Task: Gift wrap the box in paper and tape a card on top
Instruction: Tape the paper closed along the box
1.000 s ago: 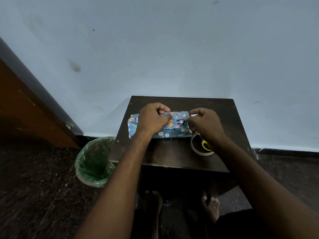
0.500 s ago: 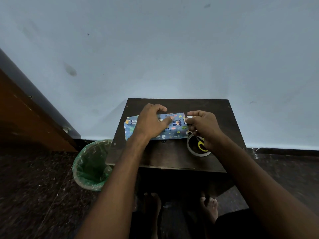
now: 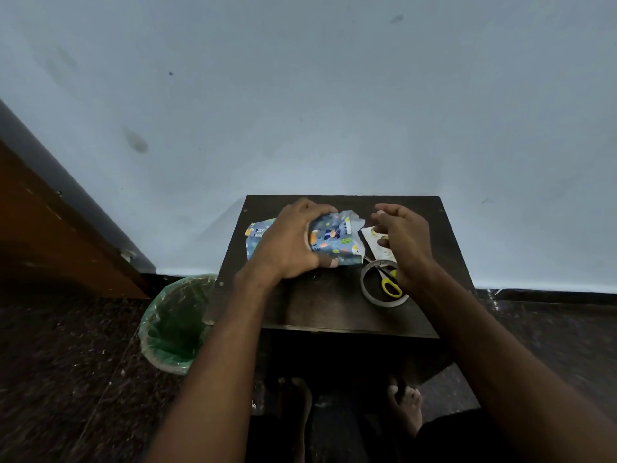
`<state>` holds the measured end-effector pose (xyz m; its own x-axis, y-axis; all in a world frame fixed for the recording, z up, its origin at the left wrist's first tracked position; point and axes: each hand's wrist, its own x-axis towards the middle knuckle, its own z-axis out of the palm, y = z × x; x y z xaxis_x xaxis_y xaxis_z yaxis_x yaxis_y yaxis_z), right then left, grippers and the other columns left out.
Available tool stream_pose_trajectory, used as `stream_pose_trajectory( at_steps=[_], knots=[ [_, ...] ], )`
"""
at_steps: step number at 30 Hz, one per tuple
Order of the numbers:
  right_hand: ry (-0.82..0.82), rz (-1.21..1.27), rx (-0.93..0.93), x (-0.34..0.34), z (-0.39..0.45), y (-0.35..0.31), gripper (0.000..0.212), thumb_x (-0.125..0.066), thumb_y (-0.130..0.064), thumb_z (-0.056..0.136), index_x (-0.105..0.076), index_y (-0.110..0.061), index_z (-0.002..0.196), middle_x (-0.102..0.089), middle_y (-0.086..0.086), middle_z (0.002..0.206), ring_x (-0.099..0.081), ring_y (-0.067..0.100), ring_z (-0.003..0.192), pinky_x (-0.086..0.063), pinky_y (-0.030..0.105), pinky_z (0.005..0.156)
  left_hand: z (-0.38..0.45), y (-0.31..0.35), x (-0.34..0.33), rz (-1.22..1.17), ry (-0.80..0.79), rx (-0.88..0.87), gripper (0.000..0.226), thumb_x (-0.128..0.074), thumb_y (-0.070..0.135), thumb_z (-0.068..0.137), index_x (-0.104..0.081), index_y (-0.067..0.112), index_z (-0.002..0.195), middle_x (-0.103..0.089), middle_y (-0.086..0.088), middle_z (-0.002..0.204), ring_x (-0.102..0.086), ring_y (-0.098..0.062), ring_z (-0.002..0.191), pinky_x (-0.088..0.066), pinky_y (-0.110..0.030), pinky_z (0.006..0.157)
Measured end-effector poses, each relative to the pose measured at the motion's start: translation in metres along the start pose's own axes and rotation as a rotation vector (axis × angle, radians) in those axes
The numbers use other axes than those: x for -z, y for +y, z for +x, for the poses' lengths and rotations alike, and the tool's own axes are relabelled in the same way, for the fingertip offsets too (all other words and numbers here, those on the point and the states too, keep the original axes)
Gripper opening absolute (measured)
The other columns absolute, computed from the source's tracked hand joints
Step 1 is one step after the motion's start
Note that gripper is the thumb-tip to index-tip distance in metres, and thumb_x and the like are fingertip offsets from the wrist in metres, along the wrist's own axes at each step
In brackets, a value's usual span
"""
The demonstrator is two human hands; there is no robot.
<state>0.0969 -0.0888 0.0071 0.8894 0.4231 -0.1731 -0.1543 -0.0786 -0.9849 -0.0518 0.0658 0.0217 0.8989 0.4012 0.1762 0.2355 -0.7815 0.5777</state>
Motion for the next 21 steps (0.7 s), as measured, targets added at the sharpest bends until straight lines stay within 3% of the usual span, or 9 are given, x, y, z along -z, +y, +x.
stream_pose_trajectory(
  at_steps=[3,5,7,10,15,18,21],
  knots=[
    [-0.217,0.157,-0.089,-0.001,-0.001,-0.006,0.034,-0.053,-0.036,0.106,-0.075,-0.012,0.118,-0.078,0.009,0.114,-0.072,0.021,0.1,-0.056,0.035,0.079,0.003,-0.008,0.005,-0.131,0.049,-0.066,0.092,-0.099,0.048,0.062,-0.061,0.04,0.145,-0.062,0.018,0.137,-0.049,-0.008,0.129,-0.044,-0.037,0.114],
    [-0.338,0.286,-0.178,-0.006,-0.006,-0.009,0.048,-0.047,-0.044,0.108,-0.073,-0.006,0.122,-0.075,0.017,0.119,-0.072,0.028,0.104,-0.056,0.045,0.09,0.006,-0.012,0.005,-0.176,0.021,-0.076,0.09,-0.095,0.053,0.068,-0.056,0.046,0.149,-0.063,0.019,0.143,-0.054,-0.021,0.136,-0.048,-0.046,0.114],
    [-0.345,0.313,-0.199,-0.012,-0.011,-0.011,0.046,-0.05,-0.04,0.107,-0.07,-0.003,0.127,-0.073,0.021,0.122,-0.071,0.032,0.105,-0.055,0.052,0.099,0.005,-0.014,0.006,-0.227,-0.006,-0.077,0.084,-0.092,0.042,0.075,-0.056,0.043,0.151,-0.066,0.016,0.142,-0.061,-0.026,0.134,-0.05,-0.051,0.112],
    [-0.295,0.336,-0.194,-0.017,-0.016,-0.011,0.037,-0.052,-0.036,0.107,-0.072,-0.008,0.122,-0.075,0.016,0.122,-0.07,0.03,0.103,-0.055,0.05,0.1,0.001,-0.013,0.008,-0.313,0.003,-0.065,0.073,-0.084,0.024,0.084,-0.059,0.027,0.153,-0.069,0.012,0.14,-0.065,-0.01,0.13,-0.052,-0.046,0.113],
    [-0.304,0.364,-0.197,-0.017,-0.018,-0.013,0.041,-0.052,-0.037,0.107,-0.07,-0.005,0.126,-0.074,0.019,0.122,-0.07,0.039,0.114,-0.056,0.054,0.103,-0.003,-0.011,0.004,-0.361,0.064,-0.055,0.066,-0.075,0.019,0.088,-0.059,0.032,0.15,-0.06,0.009,0.153,-0.054,-0.007,0.142,-0.044,-0.045,0.121],
    [-0.331,0.349,-0.183,-0.017,-0.02,-0.013,0.033,-0.058,-0.038,0.104,-0.075,-0.01,0.104,-0.077,0.014,0.107,-0.073,0.033,0.101,-0.057,0.052,0.097,-0.002,-0.01,-0.001,-0.295,0.08,-0.076,0.064,-0.076,0.032,0.088,-0.059,0.041,0.148,-0.051,0.012,0.16,-0.042,-0.004,0.151,-0.036,-0.048,0.126],
    [-0.386,0.308,-0.125,-0.016,-0.023,-0.01,0.039,-0.066,-0.034,0.1,-0.073,0.0,0.117,-0.076,0.019,0.114,-0.073,0.033,0.106,-0.056,0.051,0.098,-0.003,-0.008,-0.006,-0.273,0.08,-0.051,0.084,-0.083,0.054,0.077,-0.055,0.035,0.153,-0.05,0.013,0.16,-0.038,-0.005,0.154,-0.035,-0.049,0.127]
  ],
)
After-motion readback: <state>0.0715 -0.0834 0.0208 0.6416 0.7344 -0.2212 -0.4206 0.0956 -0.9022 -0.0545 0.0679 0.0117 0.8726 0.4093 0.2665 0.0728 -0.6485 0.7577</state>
